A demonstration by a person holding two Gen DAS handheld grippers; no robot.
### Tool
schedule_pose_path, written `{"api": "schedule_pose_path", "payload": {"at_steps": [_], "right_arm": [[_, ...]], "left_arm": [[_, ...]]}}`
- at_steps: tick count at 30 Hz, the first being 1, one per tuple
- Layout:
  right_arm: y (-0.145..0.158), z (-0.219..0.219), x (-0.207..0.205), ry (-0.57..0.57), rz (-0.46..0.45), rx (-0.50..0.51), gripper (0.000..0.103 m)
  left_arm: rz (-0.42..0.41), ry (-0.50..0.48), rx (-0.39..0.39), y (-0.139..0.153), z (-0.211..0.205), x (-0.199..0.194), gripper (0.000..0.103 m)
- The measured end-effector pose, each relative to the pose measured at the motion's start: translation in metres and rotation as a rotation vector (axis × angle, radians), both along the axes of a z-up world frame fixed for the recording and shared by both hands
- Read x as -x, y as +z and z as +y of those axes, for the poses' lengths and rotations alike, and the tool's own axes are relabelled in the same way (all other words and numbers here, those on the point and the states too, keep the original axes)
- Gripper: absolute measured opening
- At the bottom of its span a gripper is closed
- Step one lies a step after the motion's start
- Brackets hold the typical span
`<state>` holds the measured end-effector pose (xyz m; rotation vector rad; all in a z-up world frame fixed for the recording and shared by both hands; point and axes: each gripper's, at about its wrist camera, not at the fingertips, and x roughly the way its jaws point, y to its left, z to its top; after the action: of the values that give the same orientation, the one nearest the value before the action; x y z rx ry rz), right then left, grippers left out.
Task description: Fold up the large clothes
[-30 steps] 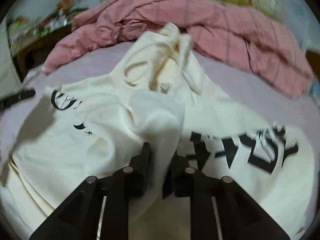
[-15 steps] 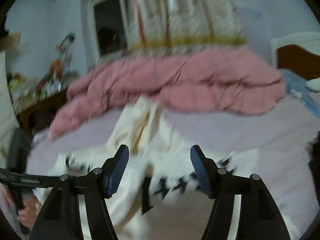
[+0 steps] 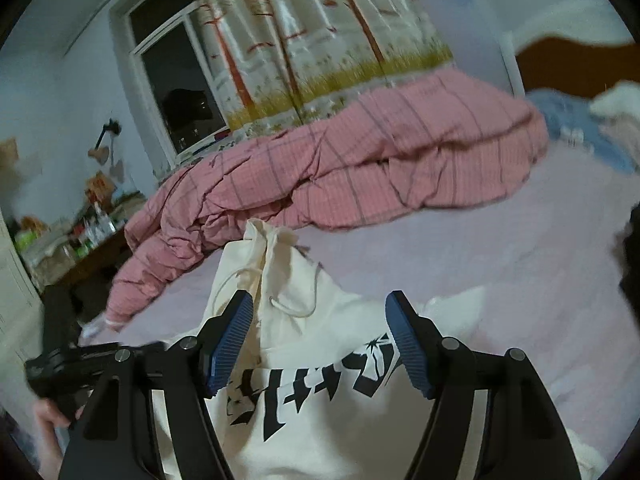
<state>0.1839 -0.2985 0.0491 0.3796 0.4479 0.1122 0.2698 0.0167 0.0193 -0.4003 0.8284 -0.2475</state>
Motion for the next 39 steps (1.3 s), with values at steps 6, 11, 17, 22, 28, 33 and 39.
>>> {"api": "schedule_pose_path", "payload": {"at_steps": [6, 11, 17, 22, 28, 33, 39], "right_arm": [[-0.009, -0.016, -0.011, -0.021, 0.086, -0.049, 0.07], [-0.028, -0.019, -0.031, -0.103, 0.223, 0.084, 0.07], [-0.05, -0.02, -0.049, -0.054, 0.356, 0.138, 0.07], [-0.054, -0.016, -0.053, -0.042, 0.355, 0.3, 0.075], [-0.088, -0.033, -0.077, 0.034, 0.466, 0.231, 0.07], [-0.068, -0.037, -0.063, -0.003, 0.315, 0.206, 0.008], [-0.052, -0.046, -0.052, -0.156, 0.195, 0.24, 0.006]], "left_arm": [[-0.295, 0.152, -0.404, 0.066, 0.011, 0.092, 0.009], [-0.205, 0.123, -0.549, 0.037, 0.011, 0.132, 0.009], [-0.046, 0.092, -0.645, -0.014, 0.012, 0.136, 0.036], [-0.056, 0.157, -0.501, 0.003, 0.044, 0.13, 0.072], [0.196, 0.102, -0.444, -0.033, 0.066, 0.094, 0.076], [0.182, 0.02, -0.527, -0.045, 0.045, 0.091, 0.022], [-0.145, 0.059, -0.737, 0.007, -0.002, 0.1, 0.011]]}}
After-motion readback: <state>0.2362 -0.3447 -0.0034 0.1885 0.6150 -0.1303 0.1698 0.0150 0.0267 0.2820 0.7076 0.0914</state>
